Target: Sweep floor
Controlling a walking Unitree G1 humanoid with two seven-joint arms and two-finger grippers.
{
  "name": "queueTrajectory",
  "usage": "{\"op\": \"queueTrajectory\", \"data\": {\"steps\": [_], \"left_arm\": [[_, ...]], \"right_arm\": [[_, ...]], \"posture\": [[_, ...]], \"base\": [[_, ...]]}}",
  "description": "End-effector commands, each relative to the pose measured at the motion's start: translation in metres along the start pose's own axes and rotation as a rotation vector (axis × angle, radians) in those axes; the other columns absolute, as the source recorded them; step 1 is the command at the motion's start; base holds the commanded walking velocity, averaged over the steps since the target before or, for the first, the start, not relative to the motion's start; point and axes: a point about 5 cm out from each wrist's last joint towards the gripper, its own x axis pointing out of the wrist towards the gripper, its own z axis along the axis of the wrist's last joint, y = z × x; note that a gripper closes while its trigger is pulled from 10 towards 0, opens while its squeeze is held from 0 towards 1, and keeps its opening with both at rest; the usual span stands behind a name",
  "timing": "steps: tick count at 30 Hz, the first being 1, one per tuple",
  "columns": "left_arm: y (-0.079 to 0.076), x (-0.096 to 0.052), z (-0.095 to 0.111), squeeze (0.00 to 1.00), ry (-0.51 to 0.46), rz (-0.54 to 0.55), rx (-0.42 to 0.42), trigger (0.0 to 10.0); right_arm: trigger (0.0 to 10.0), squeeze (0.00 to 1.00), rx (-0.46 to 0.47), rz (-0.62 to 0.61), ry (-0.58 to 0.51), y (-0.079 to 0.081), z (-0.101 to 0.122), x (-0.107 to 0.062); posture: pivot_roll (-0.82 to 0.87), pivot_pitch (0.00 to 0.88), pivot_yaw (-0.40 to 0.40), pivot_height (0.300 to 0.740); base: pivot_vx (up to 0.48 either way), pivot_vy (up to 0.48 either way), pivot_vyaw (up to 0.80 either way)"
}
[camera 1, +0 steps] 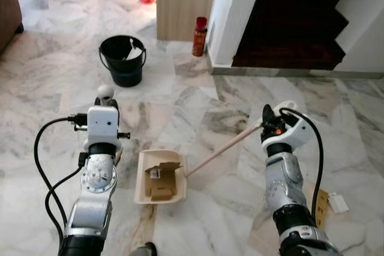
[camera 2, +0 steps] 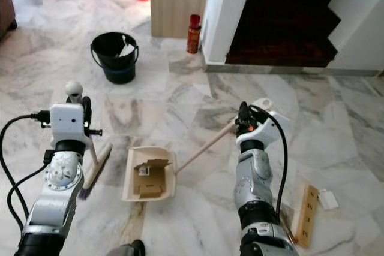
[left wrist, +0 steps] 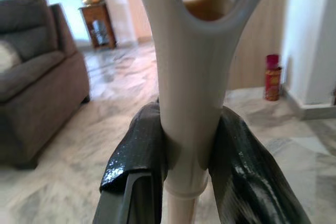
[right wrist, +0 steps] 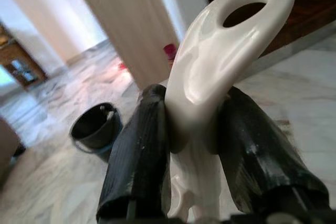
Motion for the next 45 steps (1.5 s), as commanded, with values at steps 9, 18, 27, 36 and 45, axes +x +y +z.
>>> {"op": "queueTrajectory", "data": {"steps": [9, 18, 27, 36, 45], "left_arm": [[0.0005, 0.0039, 0.0171, 0.00, -0.083, 0.019, 0.005, 10.0], [0.0010, 0.0043, 0.0181, 0.00, -0.087, 0.025, 0.005, 10.0], [0.0017, 0.0044, 0.0180, 0.00, -0.086, 0.030, 0.006, 10.0], [0.0025, 0.0047, 0.0179, 0.00, -0.086, 0.032, 0.006, 10.0], [0.0038, 0.0052, 0.0189, 0.00, -0.090, 0.034, 0.009, 10.0]], "right_arm": [[10.0, 0.00, 0.000, 0.033, -0.057, 0.0038, 0.0133, 0.0039], [10.0, 0.00, -0.010, 0.048, -0.062, 0.0061, 0.0141, 0.0034], [10.0, 0.00, 0.003, 0.044, -0.058, 0.0061, 0.0135, 0.0038], [10.0, 0.00, 0.012, 0.044, -0.046, 0.0063, 0.0123, 0.0038], [10.0, 0.00, 0.031, 0.041, -0.042, 0.0079, 0.0115, 0.0040]], "posture": [[0.11, 0.149, -0.124, 0.740], [0.12, 0.148, -0.125, 0.740], [0.12, 0.150, -0.127, 0.740], [0.12, 0.150, -0.125, 0.740], [0.12, 0.151, -0.123, 0.740]], "base": [[0.245, 0.000, 0.00], [0.246, 0.000, 0.72], [0.247, 0.000, 0.27], [0.247, 0.000, 0.00], [0.259, 0.000, 0.00]]}}
